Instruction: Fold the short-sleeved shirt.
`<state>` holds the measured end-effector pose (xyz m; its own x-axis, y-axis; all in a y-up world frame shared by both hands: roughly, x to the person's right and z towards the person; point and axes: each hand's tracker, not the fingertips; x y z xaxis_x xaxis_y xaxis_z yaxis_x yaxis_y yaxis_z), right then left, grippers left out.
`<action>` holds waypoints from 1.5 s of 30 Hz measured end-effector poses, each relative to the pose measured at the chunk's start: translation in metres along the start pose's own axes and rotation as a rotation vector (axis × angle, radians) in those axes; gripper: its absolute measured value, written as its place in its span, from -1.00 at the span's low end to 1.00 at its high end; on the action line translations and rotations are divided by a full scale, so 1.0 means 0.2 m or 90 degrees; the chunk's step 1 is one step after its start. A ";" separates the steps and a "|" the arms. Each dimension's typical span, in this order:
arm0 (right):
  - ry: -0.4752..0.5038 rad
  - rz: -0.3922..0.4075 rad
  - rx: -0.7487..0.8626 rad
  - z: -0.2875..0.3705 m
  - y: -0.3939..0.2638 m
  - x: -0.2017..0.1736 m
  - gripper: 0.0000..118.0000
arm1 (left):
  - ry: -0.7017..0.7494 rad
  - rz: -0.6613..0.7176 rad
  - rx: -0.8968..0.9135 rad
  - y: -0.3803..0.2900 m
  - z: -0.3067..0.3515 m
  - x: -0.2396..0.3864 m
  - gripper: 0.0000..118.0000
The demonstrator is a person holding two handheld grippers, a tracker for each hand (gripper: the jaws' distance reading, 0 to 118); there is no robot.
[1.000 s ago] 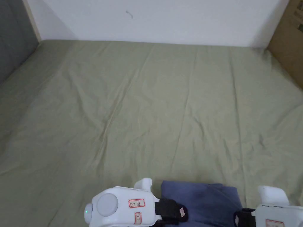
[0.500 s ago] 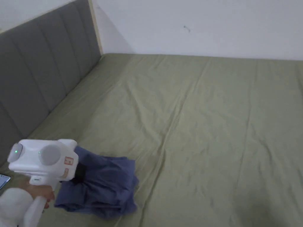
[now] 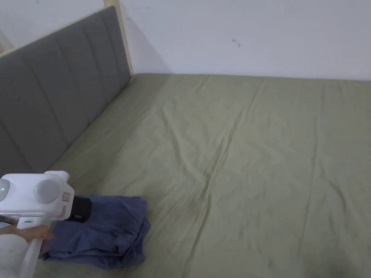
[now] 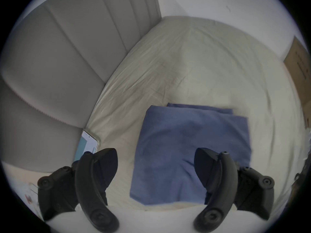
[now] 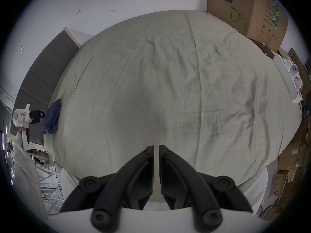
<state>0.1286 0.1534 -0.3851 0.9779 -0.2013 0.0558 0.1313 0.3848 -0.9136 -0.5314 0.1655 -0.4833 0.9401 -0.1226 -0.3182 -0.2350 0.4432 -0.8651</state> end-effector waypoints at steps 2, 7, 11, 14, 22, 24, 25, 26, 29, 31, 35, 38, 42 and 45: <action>0.011 -0.001 0.003 0.01 -0.01 0.00 -0.90 | -0.031 0.013 0.047 -0.03 0.15 0.03 0.36; 0.035 0.010 0.014 0.05 -0.04 -0.02 -0.90 | -0.171 0.080 0.146 -0.14 0.56 0.19 -0.86; 0.072 0.013 0.043 0.12 -0.05 -0.02 -0.90 | -0.270 0.090 0.210 -0.32 0.86 0.43 -1.00; 0.087 0.016 0.074 0.19 -0.04 -0.02 -0.90 | -0.239 0.029 0.243 -0.47 0.98 0.64 -1.00; 0.142 0.024 0.166 0.42 -0.07 0.00 -0.90 | -0.240 0.024 0.287 -0.84 1.20 1.08 -1.00; 0.145 0.034 0.181 0.46 -0.09 0.00 -0.90 | -0.238 0.022 0.277 -0.91 1.22 1.17 -1.00; 0.142 0.038 0.190 0.48 -0.10 -0.01 -0.90 | -0.243 0.020 0.273 -0.93 1.23 1.21 -1.00; 0.141 0.044 0.205 0.50 -0.11 -0.01 -0.90 | -0.238 0.006 0.271 -0.95 1.25 1.27 -1.00; 0.079 0.085 0.281 0.60 -0.14 -0.05 -0.90 | -0.218 -0.036 0.333 -0.99 1.34 1.34 -1.00; 0.004 0.116 0.352 0.67 -0.16 -0.09 -0.89 | -0.179 -0.047 0.403 -1.00 1.43 1.38 -1.00; -0.047 0.122 0.463 0.83 -0.14 -0.10 -0.52 | -0.137 -0.034 0.473 -0.97 1.57 1.41 -0.81; -0.048 0.103 0.512 0.92 -0.12 -0.10 0.60 | -0.177 -0.021 0.474 -0.93 1.63 1.42 0.31; -0.065 0.114 0.552 0.98 -0.11 -0.11 0.80 | -0.216 -0.009 0.494 -0.91 1.69 1.43 0.97; -0.093 0.128 0.575 1.00 -0.09 -0.14 0.79 | -0.206 -0.032 0.498 -0.86 1.75 1.47 0.97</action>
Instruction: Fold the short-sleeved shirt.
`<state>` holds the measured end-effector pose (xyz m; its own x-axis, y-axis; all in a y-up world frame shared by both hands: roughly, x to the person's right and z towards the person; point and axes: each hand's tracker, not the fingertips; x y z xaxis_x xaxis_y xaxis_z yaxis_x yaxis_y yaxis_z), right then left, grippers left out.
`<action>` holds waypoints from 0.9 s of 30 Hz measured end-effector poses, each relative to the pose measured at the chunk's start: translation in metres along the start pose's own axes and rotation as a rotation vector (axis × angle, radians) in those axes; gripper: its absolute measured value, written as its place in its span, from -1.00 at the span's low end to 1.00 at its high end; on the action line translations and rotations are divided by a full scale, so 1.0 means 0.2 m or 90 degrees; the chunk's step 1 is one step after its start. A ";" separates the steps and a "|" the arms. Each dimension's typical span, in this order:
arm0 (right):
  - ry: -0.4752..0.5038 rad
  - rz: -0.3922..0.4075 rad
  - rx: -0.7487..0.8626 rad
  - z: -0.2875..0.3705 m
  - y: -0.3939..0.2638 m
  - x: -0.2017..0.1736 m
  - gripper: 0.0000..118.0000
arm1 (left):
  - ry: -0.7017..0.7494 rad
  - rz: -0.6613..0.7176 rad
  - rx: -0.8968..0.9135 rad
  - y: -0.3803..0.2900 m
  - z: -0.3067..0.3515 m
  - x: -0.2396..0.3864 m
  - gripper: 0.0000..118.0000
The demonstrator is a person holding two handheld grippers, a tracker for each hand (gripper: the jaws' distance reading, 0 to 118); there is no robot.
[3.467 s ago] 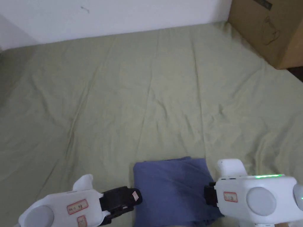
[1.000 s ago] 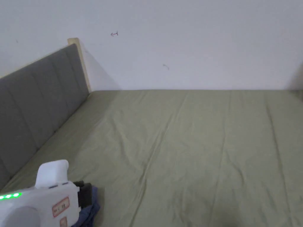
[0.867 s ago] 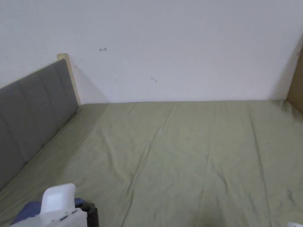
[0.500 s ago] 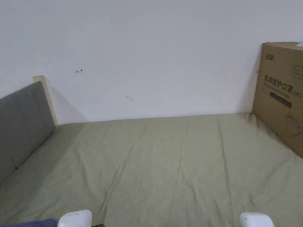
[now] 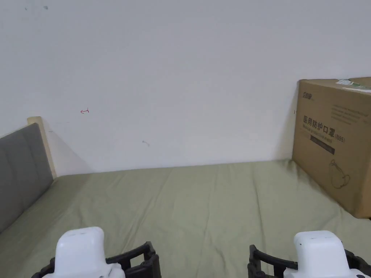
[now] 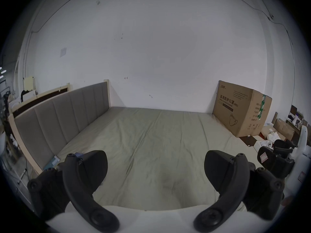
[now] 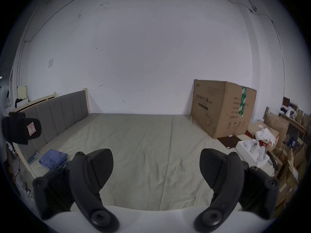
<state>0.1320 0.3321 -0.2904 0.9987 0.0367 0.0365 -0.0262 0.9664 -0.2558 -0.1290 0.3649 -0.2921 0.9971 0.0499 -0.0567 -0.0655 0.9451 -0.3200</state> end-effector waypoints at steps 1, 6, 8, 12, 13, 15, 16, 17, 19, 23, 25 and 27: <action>0.001 0.001 0.002 0.00 0.01 0.00 0.80 | -0.001 -0.004 0.009 0.01 -0.02 0.00 0.97; 0.015 -0.019 0.013 -0.01 0.06 0.01 0.80 | 0.000 -0.037 -0.019 0.08 -0.01 0.04 0.94; 0.014 -0.020 0.013 -0.02 0.06 0.01 0.79 | 0.013 -0.071 -0.003 0.08 0.02 0.07 0.94; 0.019 -0.023 0.004 -0.03 0.07 0.00 0.79 | 0.005 -0.063 0.021 0.07 0.07 0.10 0.94; 0.021 -0.023 0.002 -0.03 0.07 0.00 0.79 | 0.002 -0.059 0.022 0.07 0.07 0.09 0.95; 0.021 -0.023 0.000 -0.04 0.07 0.00 0.79 | -0.011 -0.047 0.028 0.06 0.07 0.08 0.94; 0.021 -0.023 -0.002 -0.04 0.07 0.00 0.80 | -0.007 -0.044 0.025 0.06 0.07 0.08 0.95; 0.022 -0.023 -0.004 -0.04 0.07 0.00 0.80 | 0.001 -0.037 0.015 0.06 0.07 0.08 0.95; 0.027 -0.028 -0.010 -0.05 0.07 0.01 0.80 | 0.009 -0.039 -0.002 0.06 0.06 0.08 0.95; 0.026 -0.027 -0.016 -0.06 0.06 0.01 0.80 | 0.009 -0.023 -0.005 0.05 0.03 0.05 0.95; 0.025 -0.023 -0.018 -0.06 0.06 0.00 0.79 | 0.013 -0.015 -0.003 0.04 0.03 0.05 0.95; 0.026 -0.023 -0.020 -0.06 0.05 0.00 0.80 | 0.006 -0.016 -0.003 0.04 0.03 0.04 0.95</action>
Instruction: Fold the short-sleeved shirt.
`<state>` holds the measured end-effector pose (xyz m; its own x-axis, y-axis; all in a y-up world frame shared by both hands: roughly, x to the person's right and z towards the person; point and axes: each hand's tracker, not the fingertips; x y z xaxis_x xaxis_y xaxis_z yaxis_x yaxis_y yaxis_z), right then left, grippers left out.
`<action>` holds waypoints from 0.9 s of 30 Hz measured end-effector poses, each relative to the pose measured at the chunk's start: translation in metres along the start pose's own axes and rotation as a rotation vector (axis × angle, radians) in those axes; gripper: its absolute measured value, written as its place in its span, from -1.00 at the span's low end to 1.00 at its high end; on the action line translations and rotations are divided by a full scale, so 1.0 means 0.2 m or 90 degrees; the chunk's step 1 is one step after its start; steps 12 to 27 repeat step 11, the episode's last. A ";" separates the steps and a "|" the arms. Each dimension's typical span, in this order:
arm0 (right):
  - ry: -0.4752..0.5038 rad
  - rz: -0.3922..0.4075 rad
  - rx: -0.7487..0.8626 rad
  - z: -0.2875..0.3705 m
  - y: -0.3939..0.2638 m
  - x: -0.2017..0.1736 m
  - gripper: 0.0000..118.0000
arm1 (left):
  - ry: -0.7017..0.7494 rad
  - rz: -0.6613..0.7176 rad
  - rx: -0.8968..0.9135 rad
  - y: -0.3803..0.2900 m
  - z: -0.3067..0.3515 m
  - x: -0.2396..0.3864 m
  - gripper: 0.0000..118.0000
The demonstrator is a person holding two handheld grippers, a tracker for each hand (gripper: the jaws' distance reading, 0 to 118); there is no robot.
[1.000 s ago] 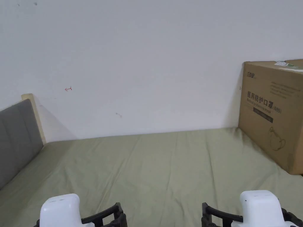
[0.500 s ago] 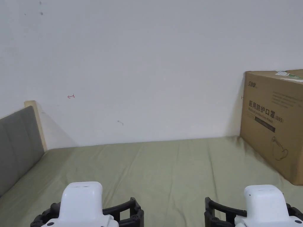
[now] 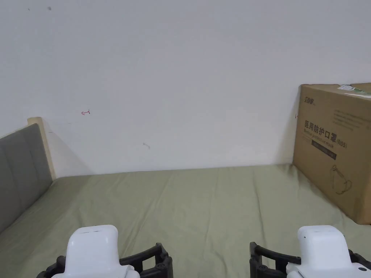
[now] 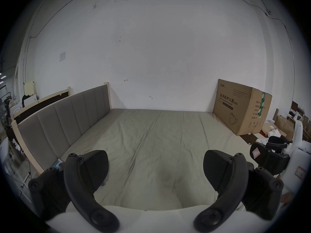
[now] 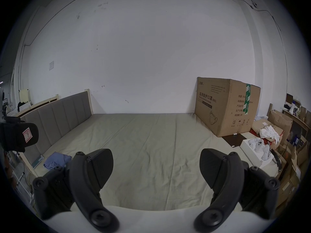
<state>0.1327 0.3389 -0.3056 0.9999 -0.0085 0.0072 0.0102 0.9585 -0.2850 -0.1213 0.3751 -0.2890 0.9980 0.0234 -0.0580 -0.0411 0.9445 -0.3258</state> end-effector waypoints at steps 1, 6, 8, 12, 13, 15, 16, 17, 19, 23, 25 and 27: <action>0.001 0.000 -0.001 0.00 0.00 0.00 0.79 | 0.000 0.001 0.000 0.00 0.00 0.00 0.95; -0.002 -0.005 -0.001 0.00 0.00 0.00 0.80 | 0.032 -0.021 0.036 -0.02 0.01 0.02 0.95; -0.002 -0.004 0.000 0.00 0.00 0.00 0.79 | 0.038 -0.029 0.046 -0.03 0.01 0.02 0.95; -0.008 -0.002 0.002 0.00 -0.01 0.00 0.79 | 0.029 -0.034 0.060 -0.04 0.02 0.01 0.95; -0.008 -0.002 0.002 0.00 -0.01 0.00 0.79 | 0.029 -0.034 0.060 -0.04 0.02 0.01 0.95; -0.008 -0.002 0.002 0.00 -0.01 0.00 0.79 | 0.029 -0.034 0.060 -0.04 0.02 0.01 0.95; -0.008 -0.002 0.002 0.00 -0.01 0.00 0.79 | 0.029 -0.034 0.060 -0.04 0.02 0.01 0.95; -0.008 -0.002 0.002 0.00 -0.01 0.00 0.79 | 0.029 -0.034 0.060 -0.04 0.02 0.01 0.95; -0.008 -0.002 0.002 0.00 -0.01 0.00 0.79 | 0.029 -0.034 0.060 -0.04 0.02 0.01 0.95; -0.008 -0.002 0.002 0.00 -0.01 0.00 0.79 | 0.029 -0.034 0.060 -0.04 0.02 0.01 0.95; -0.008 -0.002 0.002 0.00 -0.01 0.00 0.79 | 0.029 -0.034 0.060 -0.04 0.02 0.01 0.95; -0.008 -0.002 0.002 0.00 -0.01 0.00 0.79 | 0.029 -0.034 0.060 -0.04 0.02 0.01 0.95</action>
